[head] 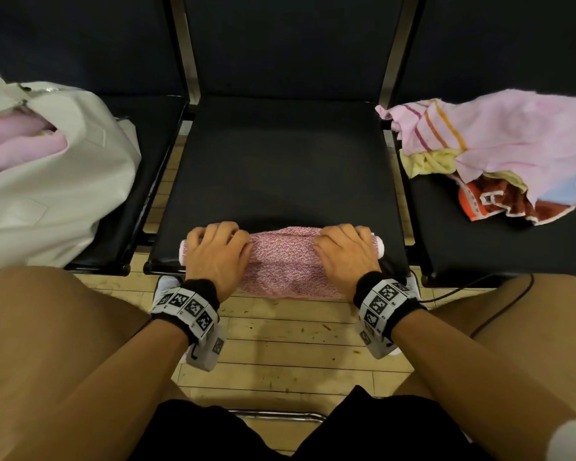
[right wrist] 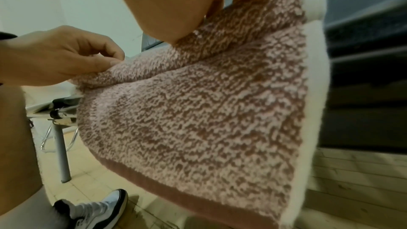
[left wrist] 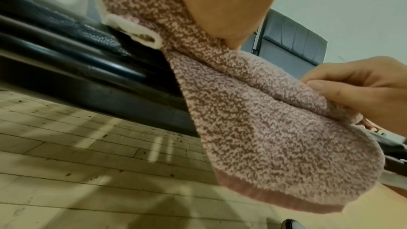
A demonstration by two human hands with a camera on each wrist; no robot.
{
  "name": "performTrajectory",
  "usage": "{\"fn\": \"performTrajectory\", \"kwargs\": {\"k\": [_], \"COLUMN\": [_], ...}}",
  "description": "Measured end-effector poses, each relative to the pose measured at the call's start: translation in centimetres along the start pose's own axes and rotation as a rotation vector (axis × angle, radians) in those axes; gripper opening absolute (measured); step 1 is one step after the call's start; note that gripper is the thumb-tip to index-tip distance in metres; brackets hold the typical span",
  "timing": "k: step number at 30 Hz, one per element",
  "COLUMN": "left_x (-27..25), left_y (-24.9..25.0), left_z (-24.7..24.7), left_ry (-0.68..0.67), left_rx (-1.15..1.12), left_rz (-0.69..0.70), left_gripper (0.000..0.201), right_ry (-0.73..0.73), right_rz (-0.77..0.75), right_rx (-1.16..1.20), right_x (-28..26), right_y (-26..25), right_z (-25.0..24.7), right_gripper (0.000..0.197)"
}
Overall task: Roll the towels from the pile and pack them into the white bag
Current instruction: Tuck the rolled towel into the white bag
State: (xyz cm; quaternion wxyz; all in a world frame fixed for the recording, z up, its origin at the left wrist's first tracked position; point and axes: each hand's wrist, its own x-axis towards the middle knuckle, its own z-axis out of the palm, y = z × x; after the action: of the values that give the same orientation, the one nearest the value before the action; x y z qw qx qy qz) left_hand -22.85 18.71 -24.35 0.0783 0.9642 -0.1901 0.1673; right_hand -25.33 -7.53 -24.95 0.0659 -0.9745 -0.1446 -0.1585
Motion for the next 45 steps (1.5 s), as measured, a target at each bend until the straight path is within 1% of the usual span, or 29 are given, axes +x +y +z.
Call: {"fn": "performTrajectory", "kwargs": {"k": [2, 4, 6, 8, 13, 15, 18, 20, 22, 26, 29, 31, 33, 34, 36, 37, 39, 41, 43, 45], "left_x": [-0.1, -0.3, -0.4, -0.4, 0.0, 0.3, 1.1, 2.0, 3.4, 6.9, 10.5, 12.6, 13.8, 14.1, 13.9, 13.4, 11.6, 9.0, 6.0, 3.0], "left_y": [0.0, 0.0, -0.1, -0.3, -0.1, 0.1, 0.0, -0.5, -0.9, -1.5, -1.6, -1.8, -2.0, -2.1, -2.0, -1.8, -1.8, -1.9, -2.0, -1.8], "left_z": [0.1, 0.1, 0.3, 0.5, 0.0, -0.5, -1.7, -2.6, -3.7, -6.6, -9.3, -11.1, -12.5, -12.9, -13.0, -12.5, -10.6, -7.7, -4.8, -2.7], "left_ry": [-0.013, -0.084, -0.157, -0.200, -0.254, -0.293, -0.371, -0.401, -0.349, -0.185, -0.013, 0.128, 0.274, 0.324, 0.353, 0.330, 0.209, 0.023, -0.197, -0.410], "left_rx": [0.014, 0.023, 0.019, 0.008, 0.053, 0.094, 0.129, 0.168, 0.168, 0.187, 0.194, 0.179, 0.143, 0.130, 0.114, 0.109, 0.116, 0.126, 0.130, 0.146], "left_rz": [-0.001, -0.006, -0.013, -0.030, -0.057, -0.064, -0.057, -0.044, -0.045, -0.037, -0.061, -0.085, -0.092, -0.094, -0.090, -0.082, -0.072, -0.051, -0.023, -0.027], "left_gripper": [0.029, 0.036, 0.046, 0.050, 0.045, 0.042, 0.042, 0.046, 0.046, 0.041, 0.039, 0.033, 0.031, 0.032, 0.039, 0.044, 0.054, 0.063, 0.068, 0.067], "right_ry": [-0.035, -0.105, -0.174, -0.209, -0.258, -0.305, -0.376, -0.360, -0.265, -0.040, 0.183, 0.303, 0.376, 0.403, 0.407, 0.386, 0.335, 0.235, 0.063, -0.113], "right_rz": [0.009, 0.044, 0.065, 0.081, 0.122, 0.118, 0.065, 0.036, 0.006, -0.034, -0.026, 0.010, 0.045, 0.047, 0.038, 0.034, 0.025, 0.014, 0.000, -0.018], "right_rx": [-0.014, -0.005, -0.007, -0.009, 0.002, -0.002, -0.006, 0.012, 0.023, -0.016, -0.026, -0.054, -0.069, -0.072, -0.066, -0.062, -0.051, -0.036, -0.011, 0.009], "right_x": [-0.2, -0.4, -0.4, -0.5, -0.1, 0.2, 0.6, 1.3, 2.4, 6.5, 10.1, 12.2, 13.4, 13.7, 13.4, 12.8, 10.9, 8.0, 4.4, 1.2], "right_y": [-0.1, -0.2, -0.3, -0.2, -0.1, 0.0, 0.7, 1.4, 2.0, 2.6, 3.0, 3.1, 2.8, 2.7, 2.7, 2.8, 3.0, 3.0, 2.9, 2.6], "right_z": [-0.1, -0.4, -0.5, -0.3, -0.2, -0.5, -1.0, -1.6, -2.3, -5.4, -9.1, -11.4, -13.5, -14.2, -14.3, -13.7, -11.3, -8.0, -4.7, -2.3], "right_gripper": [0.015, 0.033, 0.043, 0.044, 0.040, 0.044, 0.054, 0.061, 0.062, 0.041, 0.045, 0.053, 0.059, 0.060, 0.060, 0.060, 0.063, 0.067, 0.073, 0.075]}}
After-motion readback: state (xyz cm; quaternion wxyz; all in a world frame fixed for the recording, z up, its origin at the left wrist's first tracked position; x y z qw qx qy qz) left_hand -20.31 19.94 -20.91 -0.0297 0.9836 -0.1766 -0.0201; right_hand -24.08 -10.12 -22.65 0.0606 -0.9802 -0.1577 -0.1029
